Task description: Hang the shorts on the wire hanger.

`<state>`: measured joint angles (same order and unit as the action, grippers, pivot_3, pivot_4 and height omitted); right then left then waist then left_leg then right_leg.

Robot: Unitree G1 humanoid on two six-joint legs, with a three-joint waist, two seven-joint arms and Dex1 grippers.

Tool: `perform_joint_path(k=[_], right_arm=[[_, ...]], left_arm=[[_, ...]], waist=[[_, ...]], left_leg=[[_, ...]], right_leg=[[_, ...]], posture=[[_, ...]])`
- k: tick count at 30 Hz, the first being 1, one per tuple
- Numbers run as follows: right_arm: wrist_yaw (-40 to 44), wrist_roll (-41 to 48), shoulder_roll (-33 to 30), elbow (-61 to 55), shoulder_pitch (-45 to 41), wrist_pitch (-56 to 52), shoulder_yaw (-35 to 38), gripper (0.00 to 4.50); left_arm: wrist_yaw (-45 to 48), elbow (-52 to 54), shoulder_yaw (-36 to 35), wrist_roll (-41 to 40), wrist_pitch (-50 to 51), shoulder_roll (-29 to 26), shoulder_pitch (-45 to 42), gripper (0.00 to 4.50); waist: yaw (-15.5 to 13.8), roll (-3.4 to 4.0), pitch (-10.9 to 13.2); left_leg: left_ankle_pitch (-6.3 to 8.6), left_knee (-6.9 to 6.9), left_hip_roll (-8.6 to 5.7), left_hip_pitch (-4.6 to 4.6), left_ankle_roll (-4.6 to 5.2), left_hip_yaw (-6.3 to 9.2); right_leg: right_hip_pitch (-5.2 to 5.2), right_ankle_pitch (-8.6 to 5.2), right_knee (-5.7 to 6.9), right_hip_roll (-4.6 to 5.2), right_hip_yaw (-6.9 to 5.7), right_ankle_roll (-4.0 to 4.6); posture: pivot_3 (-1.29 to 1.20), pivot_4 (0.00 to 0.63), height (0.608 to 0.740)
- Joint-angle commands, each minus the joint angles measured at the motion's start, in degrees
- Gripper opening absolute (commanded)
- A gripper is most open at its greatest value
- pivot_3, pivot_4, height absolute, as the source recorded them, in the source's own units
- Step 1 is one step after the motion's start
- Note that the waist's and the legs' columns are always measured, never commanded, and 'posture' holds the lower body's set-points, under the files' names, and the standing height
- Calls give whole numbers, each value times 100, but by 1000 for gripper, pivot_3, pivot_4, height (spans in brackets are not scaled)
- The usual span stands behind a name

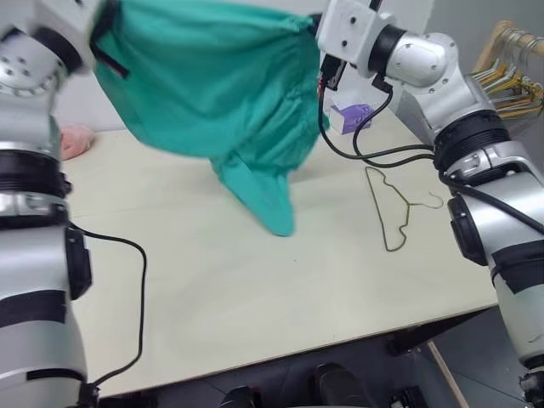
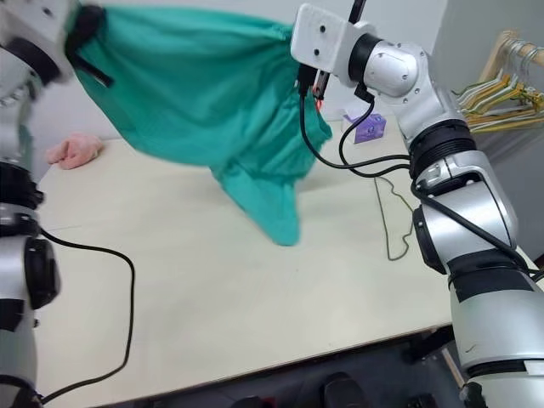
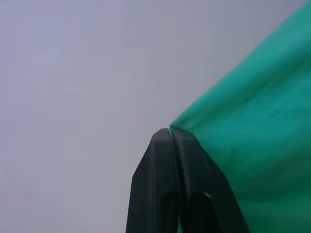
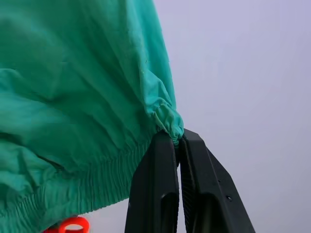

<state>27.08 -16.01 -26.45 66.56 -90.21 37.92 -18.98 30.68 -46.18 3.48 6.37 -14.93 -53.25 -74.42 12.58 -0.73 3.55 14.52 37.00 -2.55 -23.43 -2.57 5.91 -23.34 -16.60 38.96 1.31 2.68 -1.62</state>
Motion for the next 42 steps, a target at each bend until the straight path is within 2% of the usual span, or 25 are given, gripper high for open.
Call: perform_joint_path(k=[1, 3, 6, 7, 9, 12, 15, 17, 20, 26, 31, 38, 42], right_arm=[[17, 46, -267, -133, 649, 969, 198, 38], [169, 75, -285, -296, 1047, 1368, 195, 38], [796, 346, -230, -763, 2031, 1890, 104, 38], [1207, 495, -240, -1033, 2492, 2013, -39, 38], [1970, 797, -338, -1614, 3316, 2123, -354, 38], [2983, 1313, -604, -2541, 4258, 1698, -667, 38], [3747, 1786, -963, -3604, 5048, 920, -803, 38], [4057, 1934, -1193, -4219, 5431, 424, -823, 38], [4495, 1978, -1609, -4969, 5910, -235, -877, 38], [4613, 1942, -1912, -5613, 6322, -1039, -625, 38], [4553, 1837, -1954, -5660, 6369, -1311, -460, 38], [4756, 2018, -2133, -5910, 6488, -1678, -303, 38], [4603, 2238, -1732, -5763, 6041, -2260, -86, 38]], left_arm=[[457, 970, -57, 83, -171, -367, 705, 0], [840, 1589, -130, -69, 109, -500, 1418, 0], [1789, 3241, -474, -1011, 1484, -639, 3446, 0], [2147, 3972, -635, -1564, 2222, -689, 4338, 0], [2721, 5132, -874, -2297, 3032, -815, 5951, 0], [3117, 6359, -1133, -2874, 3714, -869, 7674, 0], [3275, 6995, -1230, -3121, 4103, -837, 8671, 0], [3333, 7150, -1285, -3177, 4250, -844, 8986, 0], [3525, 7250, -1246, -3126, 4253, -923, 9339, 0], [3496, 7205, -1106, -2978, 4196, -874, 9202, 0], [3426, 7205, -942, -3008, 4266, -718, 8929, 0], [3588, 7412, -931, -3127, 4306, -724, 9127, 0], [3021, 6801, -972, -2994, 4265, -276, 8271, 0]], waist=[[7, 3, -10], [14, 27, -31], [76, 32, -30], [84, 32, -29], [177, 29, -32], [137, 27, -26], [-54, 34, -15], [-181, 42, -4], [-387, 31, -1], [-614, 25, 2], [-621, 20, 3], [-602, 18, 6], [-615, 16, 14]], left_leg=[[-1, -4, 1, 2, 0, -1], [-1, -9, 2, 17, 1, -7], [-9, -11, 4, 53, 37, -37], [-7, 0, 4, 64, 47, -44], [-17, 1, 12, 70, 59, -43], [-16, 9, 21, 91, 60, -36], [-23, 20, 19, 125, 70, -14], [-21, -5, 20, 251, 70, -6], [-6, -19, 23, 371, 62, 7], [-3, -13, 23, 374, 57, 14], [-3, -12, 23, 371, 57, 9], [5, -18, 28, 359, 45, 4], [5, -17, 29, 361, 45, 8]], right_leg=[[0, 0, -1, 0, 1, 0], [9, -3, 5, -1, 5, -3], [23, -3, 56, -3, 29, -2], [22, -7, 91, -6, 39, -2], [21, -3, 110, -14, 41, 4], [38, -4, 132, -22, 35, 6], [78, 6, 133, -24, 10, 26], [212, -37, 93, -26, -4, 36], [330, -98, 82, -26, -19, 104], [327, -103, 85, -26, -31, 107], [334, -99, 84, -25, -29, 99], [325, -85, 67, -26, -31, 73], [329, -85, 65, -27, -36, 73]], posture=[[-128, 0, 740], [-125, 0, 740], [-112, 0, 740], [-110, 0, 740], [-108, 0, 740], [-104, 0, 740], [-106, 0, 740], [-109, 0, 740], [-123, 0, 740], [-131, 0, 740], [-138, 0, 740], [-145, 0, 740], [-142, 0, 740]])
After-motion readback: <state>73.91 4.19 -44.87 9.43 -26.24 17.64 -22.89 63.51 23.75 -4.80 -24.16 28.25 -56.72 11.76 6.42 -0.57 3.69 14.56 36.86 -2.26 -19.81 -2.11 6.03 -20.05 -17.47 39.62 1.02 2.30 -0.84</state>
